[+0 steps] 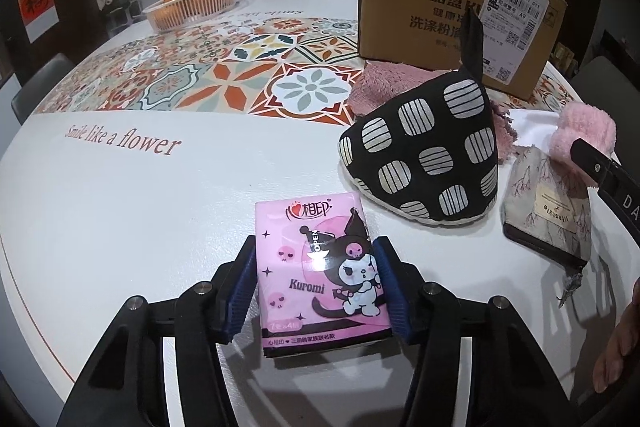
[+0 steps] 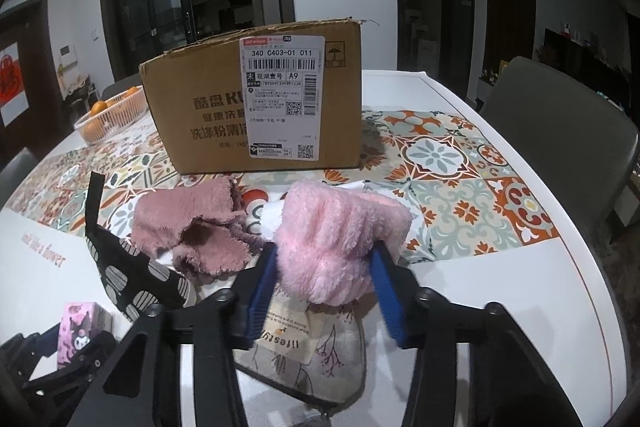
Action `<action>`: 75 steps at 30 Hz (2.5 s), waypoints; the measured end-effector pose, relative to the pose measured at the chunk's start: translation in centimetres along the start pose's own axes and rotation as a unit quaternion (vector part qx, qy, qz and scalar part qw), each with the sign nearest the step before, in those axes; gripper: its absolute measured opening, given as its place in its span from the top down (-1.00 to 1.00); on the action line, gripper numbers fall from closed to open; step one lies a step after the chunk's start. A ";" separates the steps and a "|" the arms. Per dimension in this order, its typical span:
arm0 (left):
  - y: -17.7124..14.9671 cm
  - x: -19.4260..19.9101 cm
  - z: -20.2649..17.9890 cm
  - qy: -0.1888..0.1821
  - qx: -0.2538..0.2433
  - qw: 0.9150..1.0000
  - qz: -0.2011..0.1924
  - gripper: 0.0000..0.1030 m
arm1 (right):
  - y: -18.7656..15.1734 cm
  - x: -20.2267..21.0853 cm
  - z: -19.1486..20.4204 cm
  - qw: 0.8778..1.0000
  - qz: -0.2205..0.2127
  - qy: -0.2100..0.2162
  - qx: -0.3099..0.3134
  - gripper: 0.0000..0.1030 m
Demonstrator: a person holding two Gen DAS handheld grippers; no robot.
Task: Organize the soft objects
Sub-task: 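Grasp the Kuromi tissue pack with the left tool while the right tool grasps the pink hair band, then carry the tissue pack and pink hair band over the cardboard box with both tools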
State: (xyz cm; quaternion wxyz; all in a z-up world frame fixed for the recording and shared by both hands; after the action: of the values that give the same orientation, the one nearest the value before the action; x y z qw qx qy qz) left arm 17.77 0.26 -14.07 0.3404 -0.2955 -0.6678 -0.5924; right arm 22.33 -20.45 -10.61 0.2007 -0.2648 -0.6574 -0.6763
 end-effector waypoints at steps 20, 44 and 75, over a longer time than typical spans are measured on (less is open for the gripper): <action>2.4 4.8 -0.2 -0.053 -0.038 0.996 -0.063 -0.07 | 0.5 4.4 0.3 0.999 -0.021 -0.023 0.006 0.47; 8.3 11.4 -2.0 -0.132 -0.098 0.976 -0.144 -0.08 | 4.5 11.4 1.5 0.998 -0.068 0.002 -0.008 0.47; 22.1 8.3 -4.6 -0.139 -0.128 0.959 -0.210 -0.08 | 15.4 7.6 3.7 0.988 -0.153 0.037 -0.007 0.46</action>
State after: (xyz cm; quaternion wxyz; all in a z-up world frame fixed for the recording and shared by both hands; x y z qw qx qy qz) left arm 30.92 -1.66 5.95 0.0712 -0.2689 -0.6741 -0.6842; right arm 26.30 -17.07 6.17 0.1174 -0.1378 -0.6779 -0.7125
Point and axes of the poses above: each gripper's, at about its wrist camera, not at the fingertips, and x roughly against the way its jaws point, z to its left, y to its top, the point moved 3 cm from there along -x, roughly the way its jaws point, and after that the axes turned 6 degrees about -y, right-handed, at the moved point
